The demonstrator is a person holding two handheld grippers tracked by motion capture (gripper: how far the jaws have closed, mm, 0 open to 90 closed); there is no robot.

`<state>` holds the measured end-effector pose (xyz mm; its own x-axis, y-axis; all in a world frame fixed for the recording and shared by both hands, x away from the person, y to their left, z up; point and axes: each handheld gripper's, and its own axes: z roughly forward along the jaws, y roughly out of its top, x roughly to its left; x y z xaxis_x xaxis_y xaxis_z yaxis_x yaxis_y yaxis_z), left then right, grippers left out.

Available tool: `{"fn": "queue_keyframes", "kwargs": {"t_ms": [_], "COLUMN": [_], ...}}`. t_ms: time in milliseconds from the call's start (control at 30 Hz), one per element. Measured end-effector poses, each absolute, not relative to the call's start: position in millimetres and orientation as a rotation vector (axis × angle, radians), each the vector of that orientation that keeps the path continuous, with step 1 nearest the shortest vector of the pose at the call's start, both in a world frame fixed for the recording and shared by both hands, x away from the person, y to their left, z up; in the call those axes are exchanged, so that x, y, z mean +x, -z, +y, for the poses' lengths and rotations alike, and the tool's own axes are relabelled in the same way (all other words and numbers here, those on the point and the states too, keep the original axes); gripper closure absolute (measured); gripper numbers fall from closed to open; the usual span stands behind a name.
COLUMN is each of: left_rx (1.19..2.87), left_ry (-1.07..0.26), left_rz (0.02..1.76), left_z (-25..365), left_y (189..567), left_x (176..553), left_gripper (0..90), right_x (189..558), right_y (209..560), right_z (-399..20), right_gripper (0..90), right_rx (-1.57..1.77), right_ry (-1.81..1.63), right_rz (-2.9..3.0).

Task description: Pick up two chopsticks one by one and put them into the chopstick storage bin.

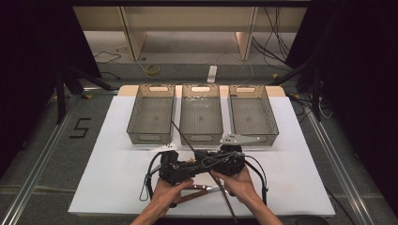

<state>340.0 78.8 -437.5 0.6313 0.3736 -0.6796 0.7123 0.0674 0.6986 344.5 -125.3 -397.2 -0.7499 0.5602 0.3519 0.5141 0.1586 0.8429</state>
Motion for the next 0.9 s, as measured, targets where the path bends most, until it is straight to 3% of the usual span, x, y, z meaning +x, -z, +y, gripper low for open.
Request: {"fn": "queue_keyframes", "kwargs": {"t_ms": [300, 433, 500, 667, 900], "left_rx": [1.515, 1.534, 1.531, 1.537, 1.583], "left_ry": [0.383, 0.359, 0.352, 0.302, 0.243], "left_rz": [0.983, 0.99, 0.996, 1.018, 1.064], "left_z": [83, 84, 88, 101, 119], "left_y": [440, 438, 435, 429, 422], "left_x": [343, 343, 344, 348, 356], "left_gripper": [82.8, 84.1, 84.2, 84.3, 84.4], "right_x": [343, 342, 342, 342, 339], "right_y": [396, 396, 395, 391, 391], "right_z": [-128, -128, -130, -146, -173], "right_gripper": [85.9, 83.7, 72.9, 58.3, 44.9], "right_rx": [1.085, 1.088, 1.088, 1.086, 1.13], "right_ry": [-1.709, -1.711, -1.711, -1.713, -1.665], "right_rz": [2.337, 2.333, 2.344, 2.358, 2.352]}}
